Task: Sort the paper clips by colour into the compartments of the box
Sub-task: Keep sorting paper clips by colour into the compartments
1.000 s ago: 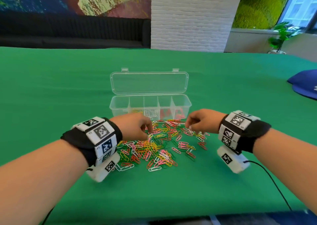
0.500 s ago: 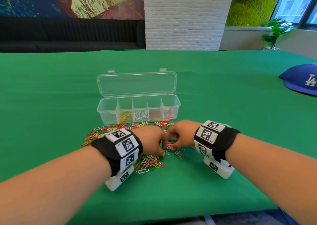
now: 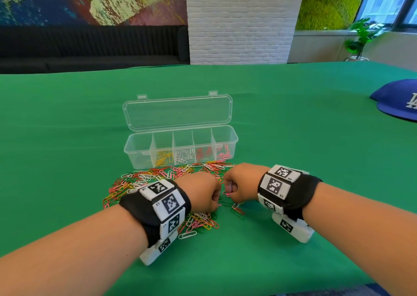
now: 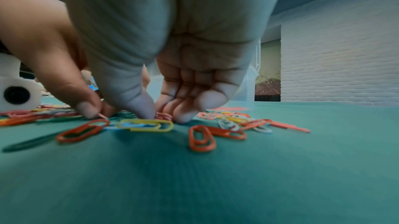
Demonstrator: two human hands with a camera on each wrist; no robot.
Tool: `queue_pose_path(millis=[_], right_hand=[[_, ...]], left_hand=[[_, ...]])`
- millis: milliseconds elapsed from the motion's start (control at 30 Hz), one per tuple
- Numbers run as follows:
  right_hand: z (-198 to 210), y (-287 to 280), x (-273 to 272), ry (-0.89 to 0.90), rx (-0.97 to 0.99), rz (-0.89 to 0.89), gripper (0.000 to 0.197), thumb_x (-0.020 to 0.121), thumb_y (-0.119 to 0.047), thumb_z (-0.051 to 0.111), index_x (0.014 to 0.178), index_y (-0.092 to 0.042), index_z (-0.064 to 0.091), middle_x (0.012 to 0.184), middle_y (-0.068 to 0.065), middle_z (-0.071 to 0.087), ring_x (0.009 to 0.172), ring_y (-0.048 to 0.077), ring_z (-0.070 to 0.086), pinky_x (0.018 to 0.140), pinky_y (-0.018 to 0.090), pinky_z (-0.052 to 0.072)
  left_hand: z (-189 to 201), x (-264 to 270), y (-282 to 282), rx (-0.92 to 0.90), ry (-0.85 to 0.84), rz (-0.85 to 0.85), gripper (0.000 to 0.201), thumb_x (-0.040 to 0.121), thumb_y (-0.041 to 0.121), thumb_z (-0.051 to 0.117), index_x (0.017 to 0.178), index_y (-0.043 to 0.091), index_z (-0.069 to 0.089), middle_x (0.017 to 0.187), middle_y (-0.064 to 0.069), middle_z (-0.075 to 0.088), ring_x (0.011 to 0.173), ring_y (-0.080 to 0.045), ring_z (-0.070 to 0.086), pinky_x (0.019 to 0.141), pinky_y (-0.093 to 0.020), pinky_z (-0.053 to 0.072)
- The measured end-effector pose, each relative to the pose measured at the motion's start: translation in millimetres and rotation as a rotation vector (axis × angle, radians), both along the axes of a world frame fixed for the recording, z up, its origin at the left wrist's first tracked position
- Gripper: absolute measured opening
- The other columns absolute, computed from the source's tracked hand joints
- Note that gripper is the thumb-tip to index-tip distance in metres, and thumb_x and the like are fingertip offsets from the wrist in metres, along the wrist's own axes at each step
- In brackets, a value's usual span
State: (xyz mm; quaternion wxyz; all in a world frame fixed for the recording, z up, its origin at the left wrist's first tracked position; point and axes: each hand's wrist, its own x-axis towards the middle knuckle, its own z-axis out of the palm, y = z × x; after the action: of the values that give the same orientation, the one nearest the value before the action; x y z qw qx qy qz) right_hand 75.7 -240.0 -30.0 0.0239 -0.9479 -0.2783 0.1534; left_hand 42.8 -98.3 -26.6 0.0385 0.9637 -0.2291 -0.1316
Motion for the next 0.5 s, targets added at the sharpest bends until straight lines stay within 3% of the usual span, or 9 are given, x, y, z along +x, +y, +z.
queue_pose_path(millis=[100, 233, 400, 500], right_hand=[[0, 2, -2, -0.044, -0.046, 0.022, 0.016, 0.082, -0.018, 0.061, 0.098, -0.018, 0.063, 0.1, 0.0, 0.065, 0.081, 0.017, 0.052, 0.072, 0.023, 0.042], [-1, 3, -3, -0.085, -0.06, 0.034, 0.018, 0.082, -0.017, 0.06, 0.1, -0.018, 0.061, 0.102, 0.002, 0.063, 0.086, 0.021, 0.054, 0.071, 0.024, 0.04], [-3, -1, 1, -0.084, 0.044, -0.014, 0.027, 0.081, -0.019, 0.061, 0.105, -0.02, 0.049, 0.084, -0.004, 0.051, 0.078, 0.021, 0.049, 0.067, 0.025, 0.039], [4, -6, 1, -0.1, 0.106, -0.056, 0.018, 0.082, -0.019, 0.058, 0.097, -0.026, 0.051, 0.071, -0.01, 0.046, 0.075, 0.018, 0.048, 0.068, 0.023, 0.036]], left_hand=[[2, -1, 2, -0.031, 0.0, 0.019, 0.006, 0.084, 0.016, 0.055, 0.081, 0.02, 0.057, 0.067, 0.009, 0.048, 0.07, -0.015, 0.048, 0.063, -0.023, 0.037], [8, 5, 14, -0.154, 0.02, 0.165, 0.012, 0.083, 0.018, 0.057, 0.074, 0.021, 0.05, 0.07, 0.008, 0.05, 0.067, -0.013, 0.049, 0.06, -0.024, 0.04], [14, 10, 28, -0.397, 0.156, 0.351, 0.01, 0.09, 0.011, 0.05, 0.081, 0.014, 0.053, 0.076, -0.002, 0.066, 0.065, -0.012, 0.061, 0.067, -0.027, 0.054], [14, 15, 27, -0.534, 0.29, 0.496, 0.019, 0.094, 0.005, 0.038, 0.084, 0.016, 0.05, 0.073, -0.002, 0.057, 0.056, -0.01, 0.055, 0.053, -0.019, 0.049]])
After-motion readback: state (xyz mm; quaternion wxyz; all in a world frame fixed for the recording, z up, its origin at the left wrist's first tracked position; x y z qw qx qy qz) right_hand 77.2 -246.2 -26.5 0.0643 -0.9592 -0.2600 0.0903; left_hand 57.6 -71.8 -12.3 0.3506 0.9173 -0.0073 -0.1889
